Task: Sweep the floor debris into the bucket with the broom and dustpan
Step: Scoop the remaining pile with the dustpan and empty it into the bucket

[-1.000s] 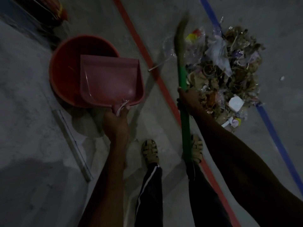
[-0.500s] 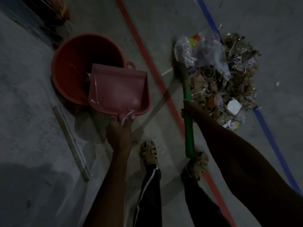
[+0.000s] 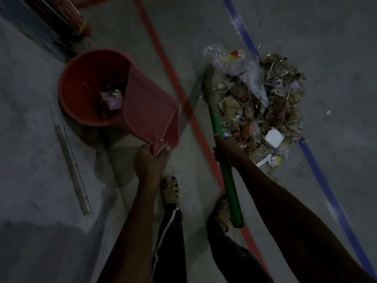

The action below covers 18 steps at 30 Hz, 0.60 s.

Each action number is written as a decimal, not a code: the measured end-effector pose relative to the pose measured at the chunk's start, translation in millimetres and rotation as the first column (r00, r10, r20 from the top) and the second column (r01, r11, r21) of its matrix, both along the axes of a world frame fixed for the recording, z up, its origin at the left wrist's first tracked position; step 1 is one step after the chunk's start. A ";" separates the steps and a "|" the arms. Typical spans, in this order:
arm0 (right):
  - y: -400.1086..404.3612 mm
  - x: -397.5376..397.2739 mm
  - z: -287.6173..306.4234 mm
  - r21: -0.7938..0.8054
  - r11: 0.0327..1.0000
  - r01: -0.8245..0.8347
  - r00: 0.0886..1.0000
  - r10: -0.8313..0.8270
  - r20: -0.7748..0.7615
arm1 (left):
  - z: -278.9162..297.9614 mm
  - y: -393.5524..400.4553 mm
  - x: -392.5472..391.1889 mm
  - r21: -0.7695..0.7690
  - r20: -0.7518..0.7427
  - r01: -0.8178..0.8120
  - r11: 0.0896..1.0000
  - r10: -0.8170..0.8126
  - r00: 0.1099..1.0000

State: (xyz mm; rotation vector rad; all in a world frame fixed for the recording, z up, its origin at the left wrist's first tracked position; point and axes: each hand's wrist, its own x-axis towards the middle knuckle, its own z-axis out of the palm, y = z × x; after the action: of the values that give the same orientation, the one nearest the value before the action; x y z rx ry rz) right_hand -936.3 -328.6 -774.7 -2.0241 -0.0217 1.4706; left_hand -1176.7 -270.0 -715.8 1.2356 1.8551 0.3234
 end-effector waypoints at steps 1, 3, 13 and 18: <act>-3.4 -1.9 0.1 0.001 1.000 -0.028 0.999 0.028 -0.020 | 6.8 -5.7 5.5 -0.021 0.054 -0.013 1.000 0.014 0.998; -14.9 0.0 -7.3 -0.013 0.998 -0.063 0.995 0.061 -0.078 | 15.8 -20.2 15.9 -0.067 0.110 -0.052 0.996 0.059 0.992; -96.3 41.2 -21.9 -0.100 0.989 -0.114 0.990 0.121 0.077 | 12.1 -75.9 43.1 0.114 0.047 0.018 0.993 -0.023 0.999; -129.8 53.0 -9.7 -0.024 0.975 -0.220 0.973 0.221 0.072 | -8.2 -90.9 58.0 0.104 -0.007 0.000 0.995 0.000 1.000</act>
State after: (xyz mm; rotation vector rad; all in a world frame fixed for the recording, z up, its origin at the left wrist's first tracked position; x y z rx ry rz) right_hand -883.3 -458.4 -784.4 -2.1440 -0.2753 1.5314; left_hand -1118.7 -360.9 -724.0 1.3084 1.8642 0.4211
